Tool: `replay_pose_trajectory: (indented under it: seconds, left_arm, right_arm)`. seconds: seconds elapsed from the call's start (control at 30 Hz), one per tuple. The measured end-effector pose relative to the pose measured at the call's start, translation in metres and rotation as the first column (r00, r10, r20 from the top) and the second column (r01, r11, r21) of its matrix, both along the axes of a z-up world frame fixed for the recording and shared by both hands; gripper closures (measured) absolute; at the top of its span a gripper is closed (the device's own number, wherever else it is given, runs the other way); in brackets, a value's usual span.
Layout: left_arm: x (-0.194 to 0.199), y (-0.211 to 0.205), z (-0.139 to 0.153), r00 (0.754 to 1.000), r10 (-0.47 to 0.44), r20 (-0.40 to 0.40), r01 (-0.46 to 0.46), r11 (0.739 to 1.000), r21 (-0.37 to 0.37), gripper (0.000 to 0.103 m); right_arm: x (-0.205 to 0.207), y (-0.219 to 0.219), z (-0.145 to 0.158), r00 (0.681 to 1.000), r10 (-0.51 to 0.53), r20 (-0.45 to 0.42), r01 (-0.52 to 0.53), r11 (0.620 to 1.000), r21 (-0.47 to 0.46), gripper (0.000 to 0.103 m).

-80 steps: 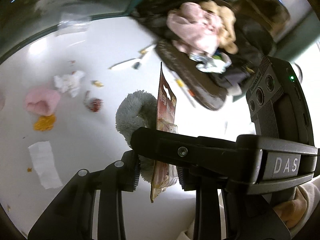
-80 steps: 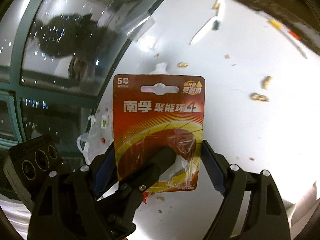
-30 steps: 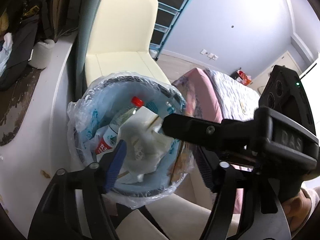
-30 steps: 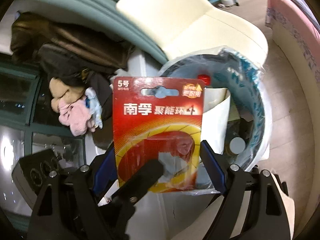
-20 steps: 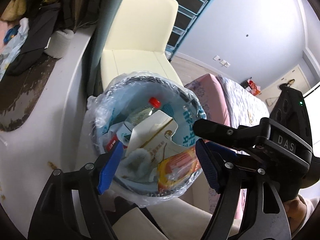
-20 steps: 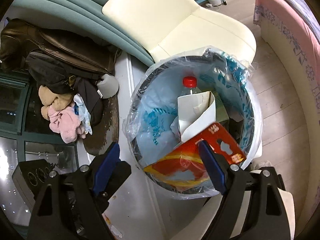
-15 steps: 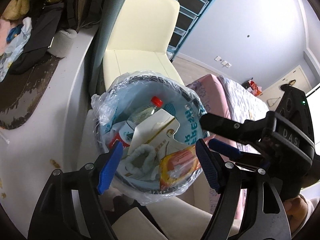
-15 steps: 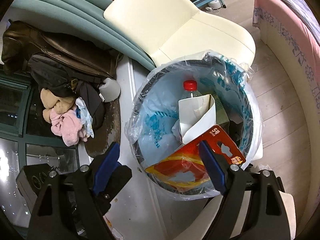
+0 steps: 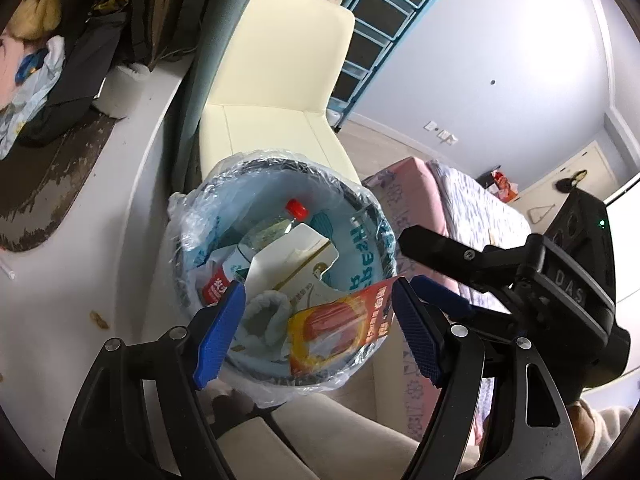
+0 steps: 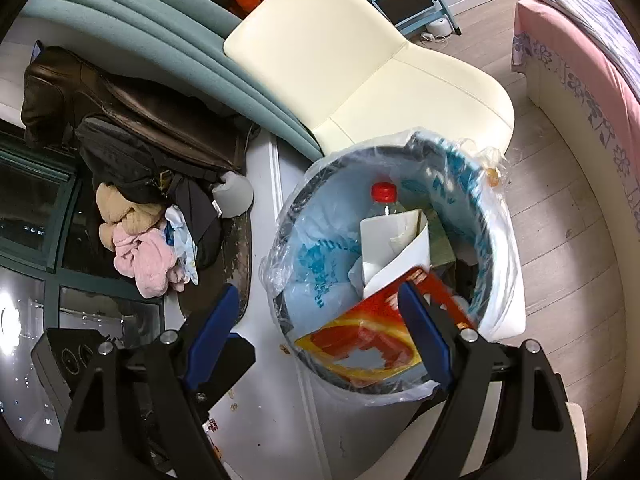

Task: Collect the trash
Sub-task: 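Open both tools to drop the card and fuzzy item into the bin, then move both tools toward the clear plastic bag on the chair seat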

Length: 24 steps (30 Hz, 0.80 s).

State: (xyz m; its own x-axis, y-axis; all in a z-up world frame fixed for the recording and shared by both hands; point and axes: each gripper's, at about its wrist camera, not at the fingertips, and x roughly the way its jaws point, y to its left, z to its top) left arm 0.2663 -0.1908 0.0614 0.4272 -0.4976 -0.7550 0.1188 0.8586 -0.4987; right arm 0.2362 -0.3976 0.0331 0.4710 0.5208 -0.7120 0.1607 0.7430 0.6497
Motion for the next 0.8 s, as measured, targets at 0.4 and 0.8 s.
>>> replay_pose_trajectory:
  seconds: [0.4,0.8]
  left_arm:
    - [0.003,-0.009,0.008,0.988,0.152,0.032,-0.151,0.988,-0.021,0.030]
    - [-0.047,-0.022,0.015,0.992,0.123,0.033,-0.124,0.992,0.030,0.030]
  right_arm:
    - [0.022,-0.024,-0.001,0.998,0.059,0.025,-0.058,0.998,-0.033,0.025]
    - [-0.033,-0.031,-0.003,0.999,0.047,0.017,-0.046,0.998,-0.051,0.025]
